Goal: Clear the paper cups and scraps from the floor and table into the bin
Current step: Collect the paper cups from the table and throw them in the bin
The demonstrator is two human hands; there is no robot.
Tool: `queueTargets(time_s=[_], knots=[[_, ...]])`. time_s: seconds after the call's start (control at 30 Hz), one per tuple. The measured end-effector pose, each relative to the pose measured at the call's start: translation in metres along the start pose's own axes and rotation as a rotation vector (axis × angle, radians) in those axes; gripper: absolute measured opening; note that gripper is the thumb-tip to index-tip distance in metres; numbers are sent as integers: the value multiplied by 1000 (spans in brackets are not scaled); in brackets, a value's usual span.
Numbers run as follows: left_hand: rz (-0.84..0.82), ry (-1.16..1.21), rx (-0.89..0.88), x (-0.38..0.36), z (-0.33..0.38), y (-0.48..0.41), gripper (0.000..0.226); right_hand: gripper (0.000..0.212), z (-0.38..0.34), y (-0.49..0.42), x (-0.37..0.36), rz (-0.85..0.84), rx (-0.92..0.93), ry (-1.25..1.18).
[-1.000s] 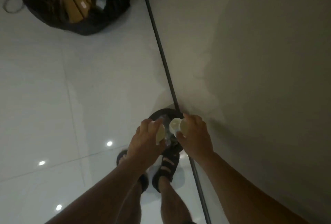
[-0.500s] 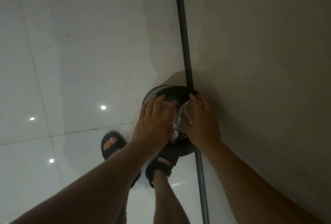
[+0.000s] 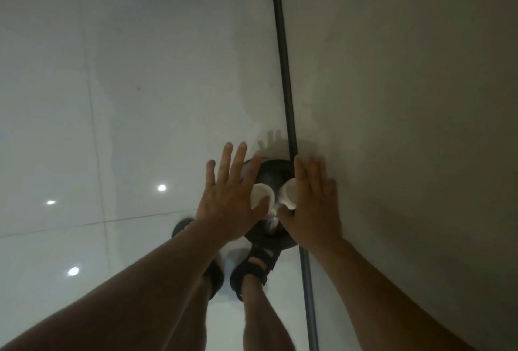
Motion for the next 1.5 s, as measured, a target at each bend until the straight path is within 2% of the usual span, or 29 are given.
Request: queueTargets(time_s=[0.17, 0.3, 0.5, 0.6, 0.83, 1.03, 1.3, 1.5], knots=[[61, -21, 115, 138, -32, 46, 79, 92, -84, 17, 113, 43, 133, 38], [118, -34, 205, 237, -48, 110, 77, 91, -147, 49, 193, 27, 204, 102], [225, 13, 434, 322, -50, 232, 79, 85, -225, 117, 275, 63, 324, 89], [296, 43, 566, 341, -42, 296, 79, 84, -266, 154, 295, 68, 456, 103], [447, 83, 849, 352, -29, 445, 81, 82, -352, 256, 294, 33, 781, 191], [567, 119, 1096, 339, -39, 594, 82, 81, -440, 369, 263, 13, 1062, 223], [700, 140, 1405, 271, -48, 840, 83, 81, -544, 561, 177, -94, 1321, 221], [711, 164, 1635, 206, -51, 1006, 82, 80, -608, 692, 100, -195, 1466, 264]])
Point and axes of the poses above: each hand's wrist, its own y-axis away from the middle knuckle, its own x-axis out of the back of the hand, z = x × y, the point moved 3 cm from there along -y, towards the middle knuckle, and after that the axes turned 5 degrees about -y, right-handed, at the moved point
